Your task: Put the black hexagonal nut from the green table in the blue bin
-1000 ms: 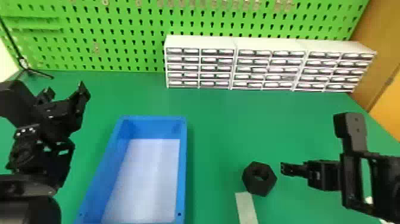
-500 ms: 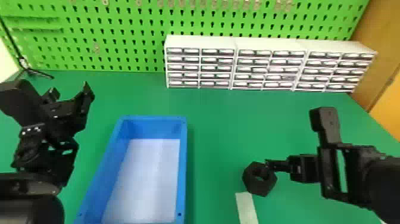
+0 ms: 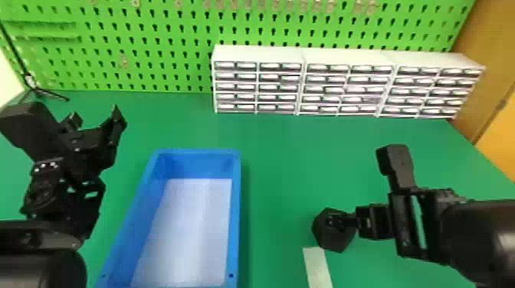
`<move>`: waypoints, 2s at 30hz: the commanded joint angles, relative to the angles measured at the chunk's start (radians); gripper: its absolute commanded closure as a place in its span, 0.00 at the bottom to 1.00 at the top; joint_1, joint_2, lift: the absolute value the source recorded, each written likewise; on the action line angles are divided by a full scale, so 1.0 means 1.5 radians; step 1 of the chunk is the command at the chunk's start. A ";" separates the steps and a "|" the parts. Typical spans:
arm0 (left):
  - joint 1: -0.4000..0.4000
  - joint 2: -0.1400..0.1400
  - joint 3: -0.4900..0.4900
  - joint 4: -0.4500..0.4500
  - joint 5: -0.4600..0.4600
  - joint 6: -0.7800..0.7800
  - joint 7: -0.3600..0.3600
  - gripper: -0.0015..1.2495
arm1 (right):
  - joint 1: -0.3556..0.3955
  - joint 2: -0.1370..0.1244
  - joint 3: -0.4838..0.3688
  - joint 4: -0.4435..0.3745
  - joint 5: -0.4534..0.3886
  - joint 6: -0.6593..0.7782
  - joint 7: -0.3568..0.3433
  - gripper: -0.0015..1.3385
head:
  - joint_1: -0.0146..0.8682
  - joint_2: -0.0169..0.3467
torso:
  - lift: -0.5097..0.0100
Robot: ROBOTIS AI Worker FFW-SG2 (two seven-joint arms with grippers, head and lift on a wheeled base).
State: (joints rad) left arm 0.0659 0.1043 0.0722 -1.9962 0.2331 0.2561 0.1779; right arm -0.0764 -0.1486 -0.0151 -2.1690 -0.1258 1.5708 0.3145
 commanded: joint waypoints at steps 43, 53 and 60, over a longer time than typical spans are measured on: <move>-0.006 0.001 -0.009 0.007 0.001 0.002 0.000 0.40 | -0.058 -0.011 0.062 0.116 -0.033 -0.048 0.000 0.39 | 0.80 0.07 | 0.79; -0.006 0.001 -0.009 0.007 0.002 0.002 0.000 0.40 | -0.055 -0.012 0.071 0.120 -0.036 -0.037 0.000 0.39 | 0.80 0.07 | 0.79; -0.006 0.002 -0.010 0.007 0.002 0.002 0.000 0.40 | -0.055 -0.011 0.073 0.126 -0.036 -0.037 0.000 0.39 | 0.80 0.07 | 0.79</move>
State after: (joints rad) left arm 0.0567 0.1072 0.0570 -1.9849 0.2356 0.2593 0.1779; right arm -0.1596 -0.1669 0.0932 -1.9859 -0.1794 1.5155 0.3145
